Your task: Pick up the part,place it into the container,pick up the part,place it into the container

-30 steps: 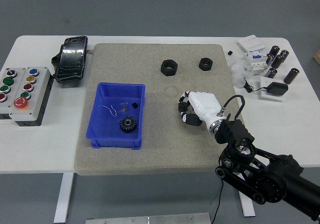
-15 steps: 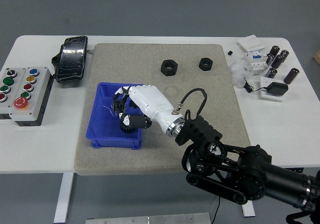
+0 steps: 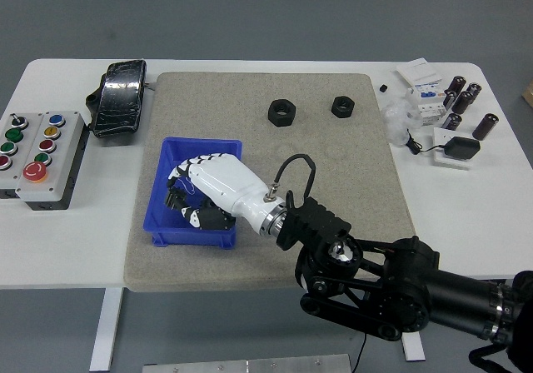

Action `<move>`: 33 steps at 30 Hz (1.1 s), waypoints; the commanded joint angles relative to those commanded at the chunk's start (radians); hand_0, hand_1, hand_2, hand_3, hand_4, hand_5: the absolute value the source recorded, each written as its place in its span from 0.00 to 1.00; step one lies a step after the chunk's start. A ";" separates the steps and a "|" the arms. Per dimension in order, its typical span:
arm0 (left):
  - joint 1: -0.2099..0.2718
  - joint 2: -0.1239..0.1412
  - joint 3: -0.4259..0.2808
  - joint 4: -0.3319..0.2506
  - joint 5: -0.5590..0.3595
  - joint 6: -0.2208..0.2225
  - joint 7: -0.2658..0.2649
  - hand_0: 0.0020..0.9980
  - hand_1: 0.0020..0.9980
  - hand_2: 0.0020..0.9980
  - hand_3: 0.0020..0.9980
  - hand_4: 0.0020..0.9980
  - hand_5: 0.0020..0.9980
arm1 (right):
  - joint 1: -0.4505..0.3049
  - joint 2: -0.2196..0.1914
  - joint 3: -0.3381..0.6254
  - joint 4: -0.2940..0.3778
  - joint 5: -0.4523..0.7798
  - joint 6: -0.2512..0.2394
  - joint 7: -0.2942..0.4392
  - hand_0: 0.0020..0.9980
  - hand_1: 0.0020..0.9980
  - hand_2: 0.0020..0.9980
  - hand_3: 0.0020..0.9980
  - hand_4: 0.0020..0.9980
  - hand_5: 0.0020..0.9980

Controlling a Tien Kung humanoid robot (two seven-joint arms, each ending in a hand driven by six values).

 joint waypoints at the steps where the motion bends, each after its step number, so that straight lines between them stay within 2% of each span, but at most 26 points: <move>1: 0.000 0.000 0.000 0.000 0.000 0.000 0.000 0.66 0.57 0.55 0.62 0.71 0.41 | -0.002 0.001 0.003 -0.003 -0.005 0.002 -0.005 0.72 0.79 0.78 0.71 0.53 0.25; 6: 0.000 0.000 0.001 0.000 0.001 -0.001 0.000 0.66 0.57 0.55 0.62 0.71 0.41 | -0.013 0.004 0.016 -0.028 -0.028 0.022 -0.033 0.72 0.79 0.78 0.71 0.53 0.25; 7: 0.000 0.000 0.001 0.000 0.002 0.000 0.000 0.66 0.57 0.55 0.63 0.71 0.40 | -0.015 0.004 0.019 -0.032 -0.032 0.028 -0.038 0.76 0.82 0.83 0.81 0.80 0.38; 12: 0.000 0.002 -0.002 0.000 0.006 0.000 0.000 0.66 0.57 0.55 0.63 0.71 0.40 | -0.024 0.003 0.043 -0.042 -0.053 0.066 -0.064 0.76 0.82 0.83 0.81 0.80 0.38; 13: 0.000 0.002 -0.003 0.000 0.006 0.000 0.000 0.66 0.57 0.55 0.62 0.71 0.41 | -0.026 0.003 0.049 -0.043 -0.055 0.070 -0.067 0.79 0.88 0.94 0.94 1.00 0.58; 18: 0.000 0.002 -0.005 0.000 0.009 -0.001 0.000 0.66 0.57 0.55 0.62 0.71 0.41 | -0.037 -0.001 0.072 -0.036 -0.055 0.052 -0.065 0.79 0.88 0.94 0.94 1.00 0.58; 19: 0.000 0.002 -0.006 0.000 0.009 -0.001 0.000 0.66 0.57 0.55 0.62 0.71 0.41 | -0.040 -0.002 0.079 -0.030 -0.049 0.039 -0.061 0.76 0.86 0.92 0.91 1.00 0.58; 23: 0.001 0.001 -0.006 0.000 0.009 0.000 -0.001 0.66 0.57 0.55 0.62 0.71 0.41 | -0.071 -0.018 0.150 0.021 0.018 -0.035 -0.020 0.76 0.86 0.92 0.91 1.00 0.58; 24: 0.001 0.001 -0.005 0.000 0.008 0.000 -0.001 0.66 0.57 0.55 0.62 0.71 0.41 | -0.091 -0.029 0.179 0.042 0.043 -0.058 -0.001 0.76 0.86 0.92 0.91 1.00 0.58; 25: 0.001 0.000 -0.004 0.000 0.007 0.000 -0.002 0.66 0.57 0.55 0.62 0.71 0.40 | -0.108 -0.038 0.205 0.056 0.063 -0.074 0.015 0.69 0.78 0.80 0.81 0.96 0.56; 28: 0.001 -0.001 0.001 0.000 -0.002 0.000 -0.003 0.66 0.57 0.55 0.62 0.71 0.40 | -0.172 -0.074 0.305 0.066 0.156 -0.108 0.085 0.69 0.78 0.80 0.81 0.96 0.56; 30: 0.003 -0.002 0.001 0.000 -0.004 0.002 -0.004 0.66 0.57 0.55 0.62 0.71 0.40 | -0.221 -0.086 0.379 0.032 0.234 -0.103 0.150 0.69 0.78 0.80 0.81 0.96 0.56; 31: 0.003 -0.002 -0.001 0.000 -0.003 0.002 -0.004 0.66 0.57 0.55 0.62 0.70 0.39 | -0.243 -0.088 0.413 0.017 0.270 -0.098 0.184 0.65 0.67 0.70 0.67 0.91 0.49; 33: 0.005 -0.001 -0.009 0.000 0.004 0.003 -0.003 0.66 0.57 0.55 0.62 0.70 0.39 | -0.288 -0.088 0.479 -0.009 0.337 -0.082 0.249 0.65 0.67 0.70 0.67 0.91 0.49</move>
